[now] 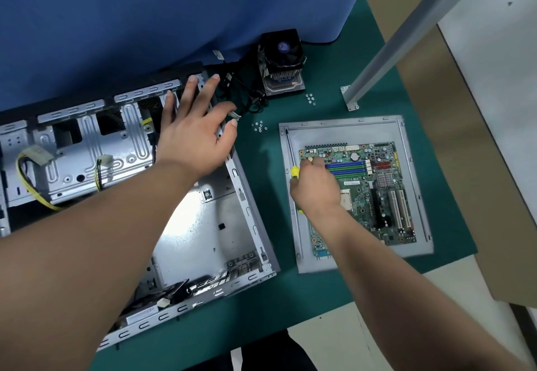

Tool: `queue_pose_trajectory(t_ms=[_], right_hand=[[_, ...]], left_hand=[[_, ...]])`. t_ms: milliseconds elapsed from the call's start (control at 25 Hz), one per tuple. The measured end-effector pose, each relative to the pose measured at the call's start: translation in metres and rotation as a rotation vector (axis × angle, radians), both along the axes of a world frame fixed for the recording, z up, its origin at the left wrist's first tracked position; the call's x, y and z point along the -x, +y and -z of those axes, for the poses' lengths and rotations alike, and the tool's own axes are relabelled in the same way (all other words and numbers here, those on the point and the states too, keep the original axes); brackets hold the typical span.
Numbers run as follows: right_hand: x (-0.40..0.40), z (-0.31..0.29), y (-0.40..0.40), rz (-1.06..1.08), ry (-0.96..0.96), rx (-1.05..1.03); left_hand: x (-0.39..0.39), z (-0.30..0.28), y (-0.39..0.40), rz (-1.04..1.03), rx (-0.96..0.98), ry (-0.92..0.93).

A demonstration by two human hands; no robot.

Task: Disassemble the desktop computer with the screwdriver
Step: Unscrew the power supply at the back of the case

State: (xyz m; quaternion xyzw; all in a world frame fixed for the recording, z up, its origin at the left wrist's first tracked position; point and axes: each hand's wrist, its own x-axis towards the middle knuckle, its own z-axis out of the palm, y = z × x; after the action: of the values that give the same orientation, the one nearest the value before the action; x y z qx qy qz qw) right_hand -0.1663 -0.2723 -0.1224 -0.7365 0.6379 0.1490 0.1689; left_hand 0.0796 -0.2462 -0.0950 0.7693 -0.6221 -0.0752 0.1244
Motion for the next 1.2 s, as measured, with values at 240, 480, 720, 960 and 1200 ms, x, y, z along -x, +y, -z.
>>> queue_pose_trajectory(t_ms=[240,480,720,960,1200], right_hand=[[0.011,-0.062,0.032,0.012,-0.219,0.027],[-0.011,-0.13,0.101,-0.205,-0.404,0.163],[-0.086,-0.133,0.206,-0.6,-0.37,-0.098],[-0.154,-0.103,0.277,-0.847,-0.048,-0.112],[-0.173,-0.084,0.281,-0.797,-0.021,0.054]], left_hand=[[-0.002,-0.011,-0.002,0.037,-0.064,0.06],[-0.01,-0.053,0.085,0.168,-0.003,0.377],[-0.048,-0.066,0.269,0.03,0.013,0.304],[-0.081,-0.046,0.377,0.137,-0.336,0.088],[-0.059,-0.028,0.378,0.045,-0.273,-0.052]])
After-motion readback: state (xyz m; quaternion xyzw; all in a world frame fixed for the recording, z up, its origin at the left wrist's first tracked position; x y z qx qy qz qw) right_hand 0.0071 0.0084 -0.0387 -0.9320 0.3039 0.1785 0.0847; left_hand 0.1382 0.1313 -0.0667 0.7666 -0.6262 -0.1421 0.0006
